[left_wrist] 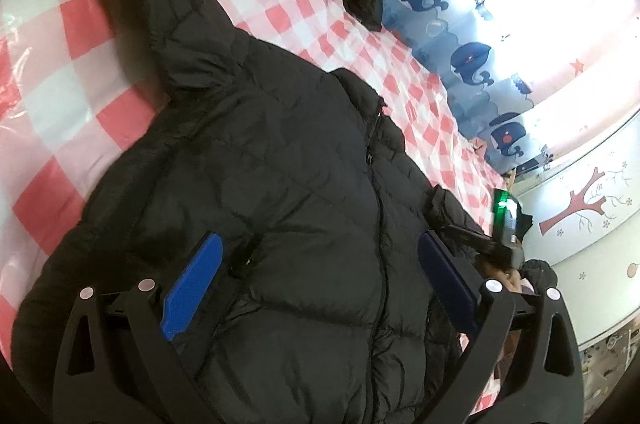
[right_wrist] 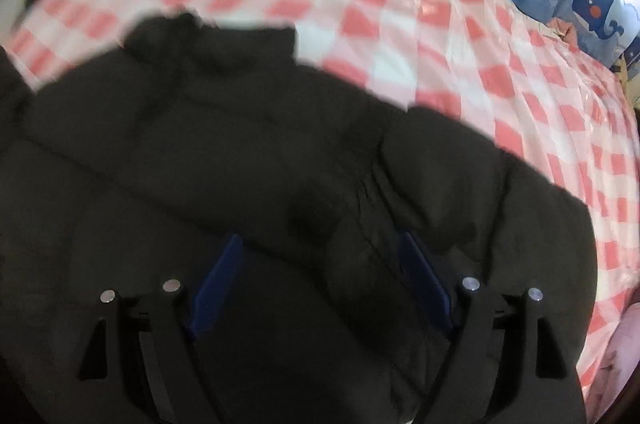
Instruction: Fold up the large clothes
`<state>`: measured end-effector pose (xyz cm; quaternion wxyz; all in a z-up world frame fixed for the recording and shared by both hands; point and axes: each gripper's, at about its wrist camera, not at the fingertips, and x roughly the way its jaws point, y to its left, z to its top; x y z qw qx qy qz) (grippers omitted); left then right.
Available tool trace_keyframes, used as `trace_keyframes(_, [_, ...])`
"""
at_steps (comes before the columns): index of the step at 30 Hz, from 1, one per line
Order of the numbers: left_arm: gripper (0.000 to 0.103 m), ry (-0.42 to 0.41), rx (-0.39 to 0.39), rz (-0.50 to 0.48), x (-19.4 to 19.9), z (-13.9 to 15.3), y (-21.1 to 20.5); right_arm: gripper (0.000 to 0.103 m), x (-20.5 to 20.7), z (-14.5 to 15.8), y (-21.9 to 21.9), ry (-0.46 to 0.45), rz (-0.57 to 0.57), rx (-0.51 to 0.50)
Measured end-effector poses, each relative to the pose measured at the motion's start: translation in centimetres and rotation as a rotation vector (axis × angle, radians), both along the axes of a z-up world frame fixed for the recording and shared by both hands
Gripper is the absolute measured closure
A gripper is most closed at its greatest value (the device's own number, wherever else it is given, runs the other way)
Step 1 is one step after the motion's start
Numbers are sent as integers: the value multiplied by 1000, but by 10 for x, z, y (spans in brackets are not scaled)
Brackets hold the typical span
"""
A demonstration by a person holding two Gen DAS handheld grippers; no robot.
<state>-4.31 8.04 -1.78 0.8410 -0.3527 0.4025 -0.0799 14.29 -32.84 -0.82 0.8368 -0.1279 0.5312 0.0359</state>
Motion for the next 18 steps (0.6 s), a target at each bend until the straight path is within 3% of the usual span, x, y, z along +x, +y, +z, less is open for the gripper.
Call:
trace_keyframes(1, [9, 6, 0, -1, 1, -2, -2, 25, 4, -11, -2, 10, -19, -34])
trace_keyframes(3, [9, 15, -1, -4, 3, -4, -4, 25, 12, -19, -13, 15, -67, 18])
trace_keyframes(5, [9, 19, 4, -9, 5, -5, -6, 50, 15, -19, -40, -22, -180, 162])
trace_keyframes(7, [9, 22, 7, -12, 6, -7, -8, 88, 12, -19, -74, -45, -289, 348])
trace_keyframes(8, [9, 25, 6, -14, 7, -8, -8, 95, 8, -19, -90, -63, -332, 427])
trace_keyframes(13, [9, 39, 4, -28, 9, -11, -13, 98, -23, 3, -144, -210, -417, 844])
trace_keyframes(18, [9, 29, 9, -25, 6, -8, -12, 98, -43, 66, -139, -375, -290, 1140])
